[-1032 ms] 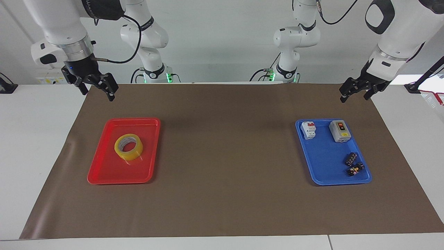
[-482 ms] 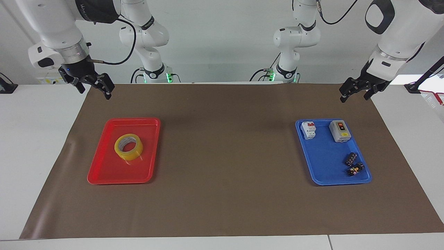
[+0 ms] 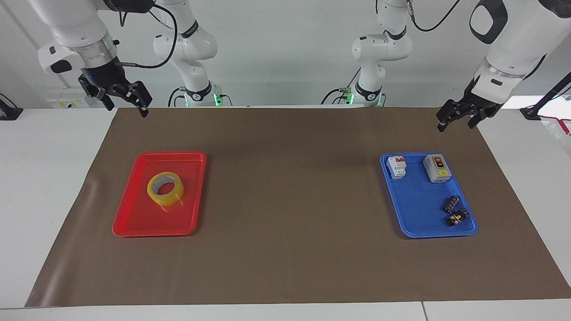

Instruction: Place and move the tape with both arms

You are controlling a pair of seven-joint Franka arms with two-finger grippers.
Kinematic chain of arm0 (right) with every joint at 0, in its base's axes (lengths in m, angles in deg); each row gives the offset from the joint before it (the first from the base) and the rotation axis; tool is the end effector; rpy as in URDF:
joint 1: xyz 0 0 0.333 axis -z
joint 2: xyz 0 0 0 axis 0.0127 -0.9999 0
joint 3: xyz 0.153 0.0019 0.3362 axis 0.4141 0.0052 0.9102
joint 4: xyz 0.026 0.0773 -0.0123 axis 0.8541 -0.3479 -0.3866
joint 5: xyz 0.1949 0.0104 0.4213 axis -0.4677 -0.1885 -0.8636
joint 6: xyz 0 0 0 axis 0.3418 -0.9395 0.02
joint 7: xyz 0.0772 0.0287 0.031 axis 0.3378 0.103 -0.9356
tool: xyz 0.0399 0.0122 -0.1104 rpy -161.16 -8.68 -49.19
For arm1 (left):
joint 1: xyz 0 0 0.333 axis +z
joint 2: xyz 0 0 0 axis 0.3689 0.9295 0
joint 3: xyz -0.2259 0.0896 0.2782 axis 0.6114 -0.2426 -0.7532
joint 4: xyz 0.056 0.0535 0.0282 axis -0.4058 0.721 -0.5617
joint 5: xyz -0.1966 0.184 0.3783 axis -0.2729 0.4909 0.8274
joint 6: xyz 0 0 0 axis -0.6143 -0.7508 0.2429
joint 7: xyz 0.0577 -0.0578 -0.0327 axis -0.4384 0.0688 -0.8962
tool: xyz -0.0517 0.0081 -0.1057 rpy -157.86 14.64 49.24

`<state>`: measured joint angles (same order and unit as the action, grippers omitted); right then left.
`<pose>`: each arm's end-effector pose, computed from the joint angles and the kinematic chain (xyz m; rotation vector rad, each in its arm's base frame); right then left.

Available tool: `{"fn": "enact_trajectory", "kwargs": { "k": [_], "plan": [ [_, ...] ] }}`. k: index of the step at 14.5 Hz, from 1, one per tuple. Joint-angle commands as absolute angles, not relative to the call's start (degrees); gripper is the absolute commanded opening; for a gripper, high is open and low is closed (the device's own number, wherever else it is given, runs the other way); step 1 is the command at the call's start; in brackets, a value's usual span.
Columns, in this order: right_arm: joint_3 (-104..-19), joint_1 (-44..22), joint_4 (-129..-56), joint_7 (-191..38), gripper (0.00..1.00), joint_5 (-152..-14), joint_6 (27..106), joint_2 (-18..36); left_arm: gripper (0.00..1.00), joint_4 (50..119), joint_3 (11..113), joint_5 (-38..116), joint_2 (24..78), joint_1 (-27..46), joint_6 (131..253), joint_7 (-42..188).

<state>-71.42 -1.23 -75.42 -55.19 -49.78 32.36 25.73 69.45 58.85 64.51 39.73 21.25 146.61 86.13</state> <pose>0.6067 -0.0112 0.7015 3.0726 -0.3634 -0.0510 0.6215 -0.0070 0.6474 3.1392 0.0473 -0.0010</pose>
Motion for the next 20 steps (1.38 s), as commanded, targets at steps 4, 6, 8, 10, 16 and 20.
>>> {"fn": "enact_trajectory", "kwargs": {
  "k": [4,6,8,10,16,20],
  "plan": [
    [-71.27,-1.03,-72.48,-56.78,1.00,-51.37,28.38,24.99,1.00,69.69,58.99,63.58,39.11,21.73,145.91,86.79],
    [-71.27,-1.47,-69.86,-56.87,1.00,-51.63,26.53,24.29,1.00,69.69,58.99,63.58,39.11,21.73,145.91,86.79],
    [-71.27,-1.47,-69.84,-56.87,1.00,-51.10,27.05,24.20,1.00,69.69,58.99,63.58,39.11,21.65,145.91,86.79],
    [-71.27,-1.73,-70.10,-57.66,1.00,-50.58,27.14,23.76,1.00,69.69,58.99,63.58,39.11,21.73,145.91,86.79],
    [-71.27,-1.73,-70.19,-60.03,1.00,-49.09,27.49,24.11,1.00,69.69,58.98,63.58,39.11,21.73,145.91,86.79],
    [-71.09,-1.73,-70.11,-60.74,1.00,-49.08,26.96,24.20,1.00,69.69,58.90,63.58,39.11,21.65,145.91,86.79]
  ]
}}
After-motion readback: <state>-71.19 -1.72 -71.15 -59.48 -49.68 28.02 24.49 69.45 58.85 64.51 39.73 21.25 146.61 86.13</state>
